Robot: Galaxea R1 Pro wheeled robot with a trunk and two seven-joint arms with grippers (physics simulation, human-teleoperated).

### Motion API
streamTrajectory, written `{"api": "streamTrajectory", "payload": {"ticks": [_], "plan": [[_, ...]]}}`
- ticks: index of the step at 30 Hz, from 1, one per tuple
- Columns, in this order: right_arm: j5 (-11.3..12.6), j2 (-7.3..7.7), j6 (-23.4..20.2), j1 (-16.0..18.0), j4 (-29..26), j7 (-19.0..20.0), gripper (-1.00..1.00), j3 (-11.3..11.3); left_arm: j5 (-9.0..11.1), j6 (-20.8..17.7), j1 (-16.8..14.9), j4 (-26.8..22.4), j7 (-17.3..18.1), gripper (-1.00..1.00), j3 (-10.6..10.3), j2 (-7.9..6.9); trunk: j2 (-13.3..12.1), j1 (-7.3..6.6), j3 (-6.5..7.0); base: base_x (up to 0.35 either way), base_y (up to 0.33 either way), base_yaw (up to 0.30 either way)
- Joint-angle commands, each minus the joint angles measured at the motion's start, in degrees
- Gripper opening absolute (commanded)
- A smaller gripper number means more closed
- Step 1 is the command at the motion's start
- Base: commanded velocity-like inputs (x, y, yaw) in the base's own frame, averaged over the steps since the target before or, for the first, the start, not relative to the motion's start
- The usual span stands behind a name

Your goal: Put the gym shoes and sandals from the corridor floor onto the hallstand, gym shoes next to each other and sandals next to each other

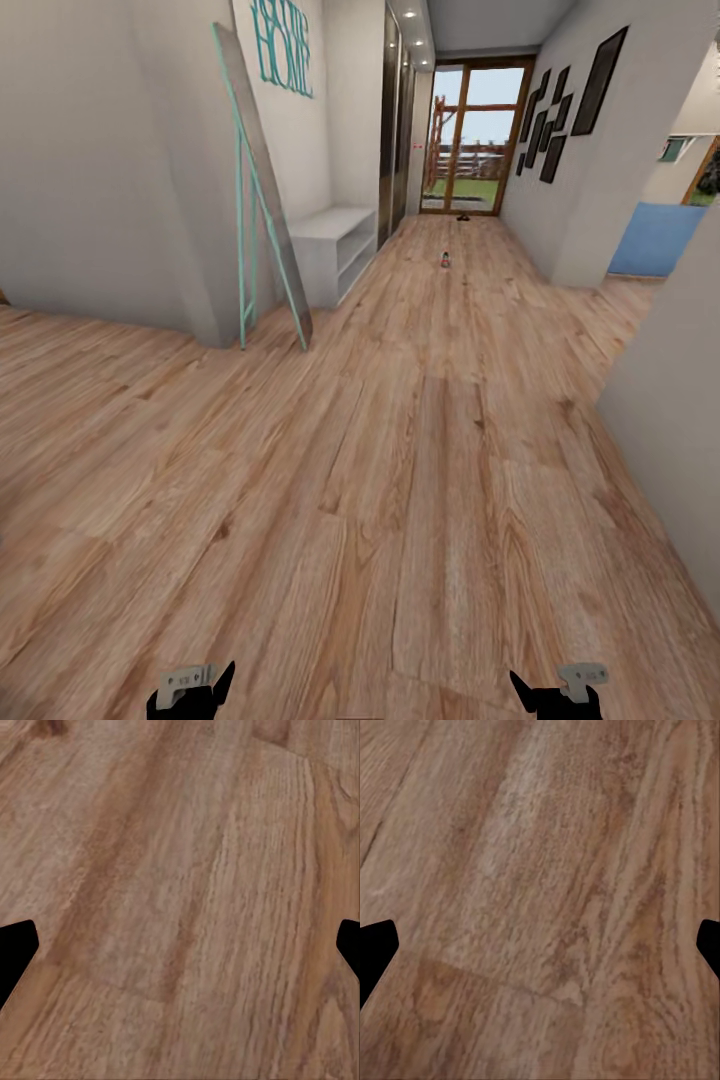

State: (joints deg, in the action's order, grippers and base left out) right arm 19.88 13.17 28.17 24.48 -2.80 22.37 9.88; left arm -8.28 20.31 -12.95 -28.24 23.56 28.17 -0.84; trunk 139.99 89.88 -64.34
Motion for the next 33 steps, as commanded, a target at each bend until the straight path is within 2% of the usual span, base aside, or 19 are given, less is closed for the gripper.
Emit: {"api": "streamTrajectory", "payload": {"ticks": [1, 13, 17, 33], "plan": [[0.55, 0.01, 0.13, 0.05, 0.07, 0.3, 1.0, 0.4, -0.6, 0.28, -0.05, 0.02, 0.34, 1.0, 0.48, 0.05, 0.02, 0.02, -0.05, 0.34, 0.0, -0.23], [0.51, -0.02, 0.13, 0.05, 0.07, 0.3, 1.0, 0.4, -0.6, 0.3, -0.05, 0.02, 0.34, 1.0, 0.48, 0.05, 0.02, 0.02, -0.05, 0.34, 0.0, -0.286], [0.49, -0.48, 0.13, 0.05, 0.07, 0.3, 1.0, 0.4, -0.6, 0.3, -0.05, 0.05, 0.34, 1.0, 0.48, 0.05, 0.02, 0.02, -0.05, 0.34, 0.0, -0.242], [0.58, -0.86, 0.13, 0.05, 0.07, 0.29, 1.0, 0.4, -0.6, 0.35, -0.05, 0.03, 0.29, 1.0, 0.49, 0.0, 0.02, 0.02, -0.05, 0.34, 0.0, -0.028]]}}
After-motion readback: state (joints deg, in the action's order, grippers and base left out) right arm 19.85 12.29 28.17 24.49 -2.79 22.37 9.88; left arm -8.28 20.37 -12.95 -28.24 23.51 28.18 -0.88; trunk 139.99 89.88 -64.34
